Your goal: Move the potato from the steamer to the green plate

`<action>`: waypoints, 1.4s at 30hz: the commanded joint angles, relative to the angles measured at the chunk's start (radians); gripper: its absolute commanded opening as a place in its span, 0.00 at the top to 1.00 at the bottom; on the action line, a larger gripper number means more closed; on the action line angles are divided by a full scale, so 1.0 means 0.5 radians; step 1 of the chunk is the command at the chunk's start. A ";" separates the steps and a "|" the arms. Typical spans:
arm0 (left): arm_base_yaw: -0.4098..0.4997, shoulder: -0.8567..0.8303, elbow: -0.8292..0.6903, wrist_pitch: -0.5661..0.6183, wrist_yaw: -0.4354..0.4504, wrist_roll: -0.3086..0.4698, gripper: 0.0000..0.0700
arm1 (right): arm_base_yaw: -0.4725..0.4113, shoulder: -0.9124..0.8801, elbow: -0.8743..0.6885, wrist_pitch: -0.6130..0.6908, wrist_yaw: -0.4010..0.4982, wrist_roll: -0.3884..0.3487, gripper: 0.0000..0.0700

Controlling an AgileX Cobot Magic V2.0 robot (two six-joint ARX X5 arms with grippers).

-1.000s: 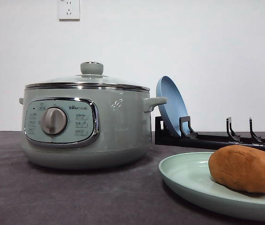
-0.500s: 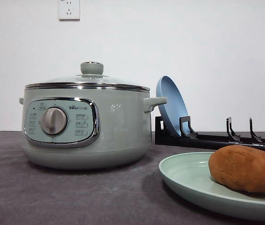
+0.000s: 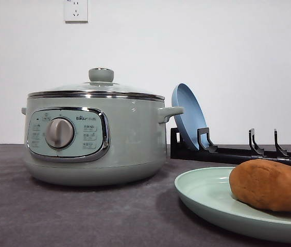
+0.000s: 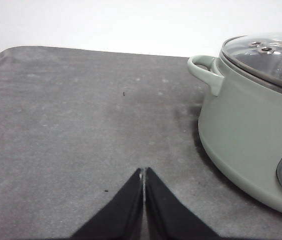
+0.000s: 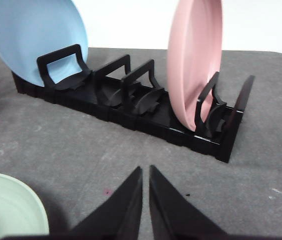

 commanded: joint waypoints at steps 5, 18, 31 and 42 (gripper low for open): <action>0.004 -0.001 -0.042 0.031 -0.006 -0.005 1.00 | 0.067 -0.003 -0.010 -0.024 0.064 0.044 0.98; 0.004 -0.001 -0.042 0.031 -0.006 -0.005 1.00 | 0.068 -0.003 -0.008 0.029 0.030 0.042 0.98; 0.004 -0.001 -0.041 0.031 -0.006 -0.005 1.00 | 0.068 -0.003 -0.008 0.029 0.030 0.042 0.98; 0.004 -0.001 -0.042 0.031 -0.006 -0.005 1.00 | 0.068 -0.003 -0.008 0.029 0.030 0.042 0.98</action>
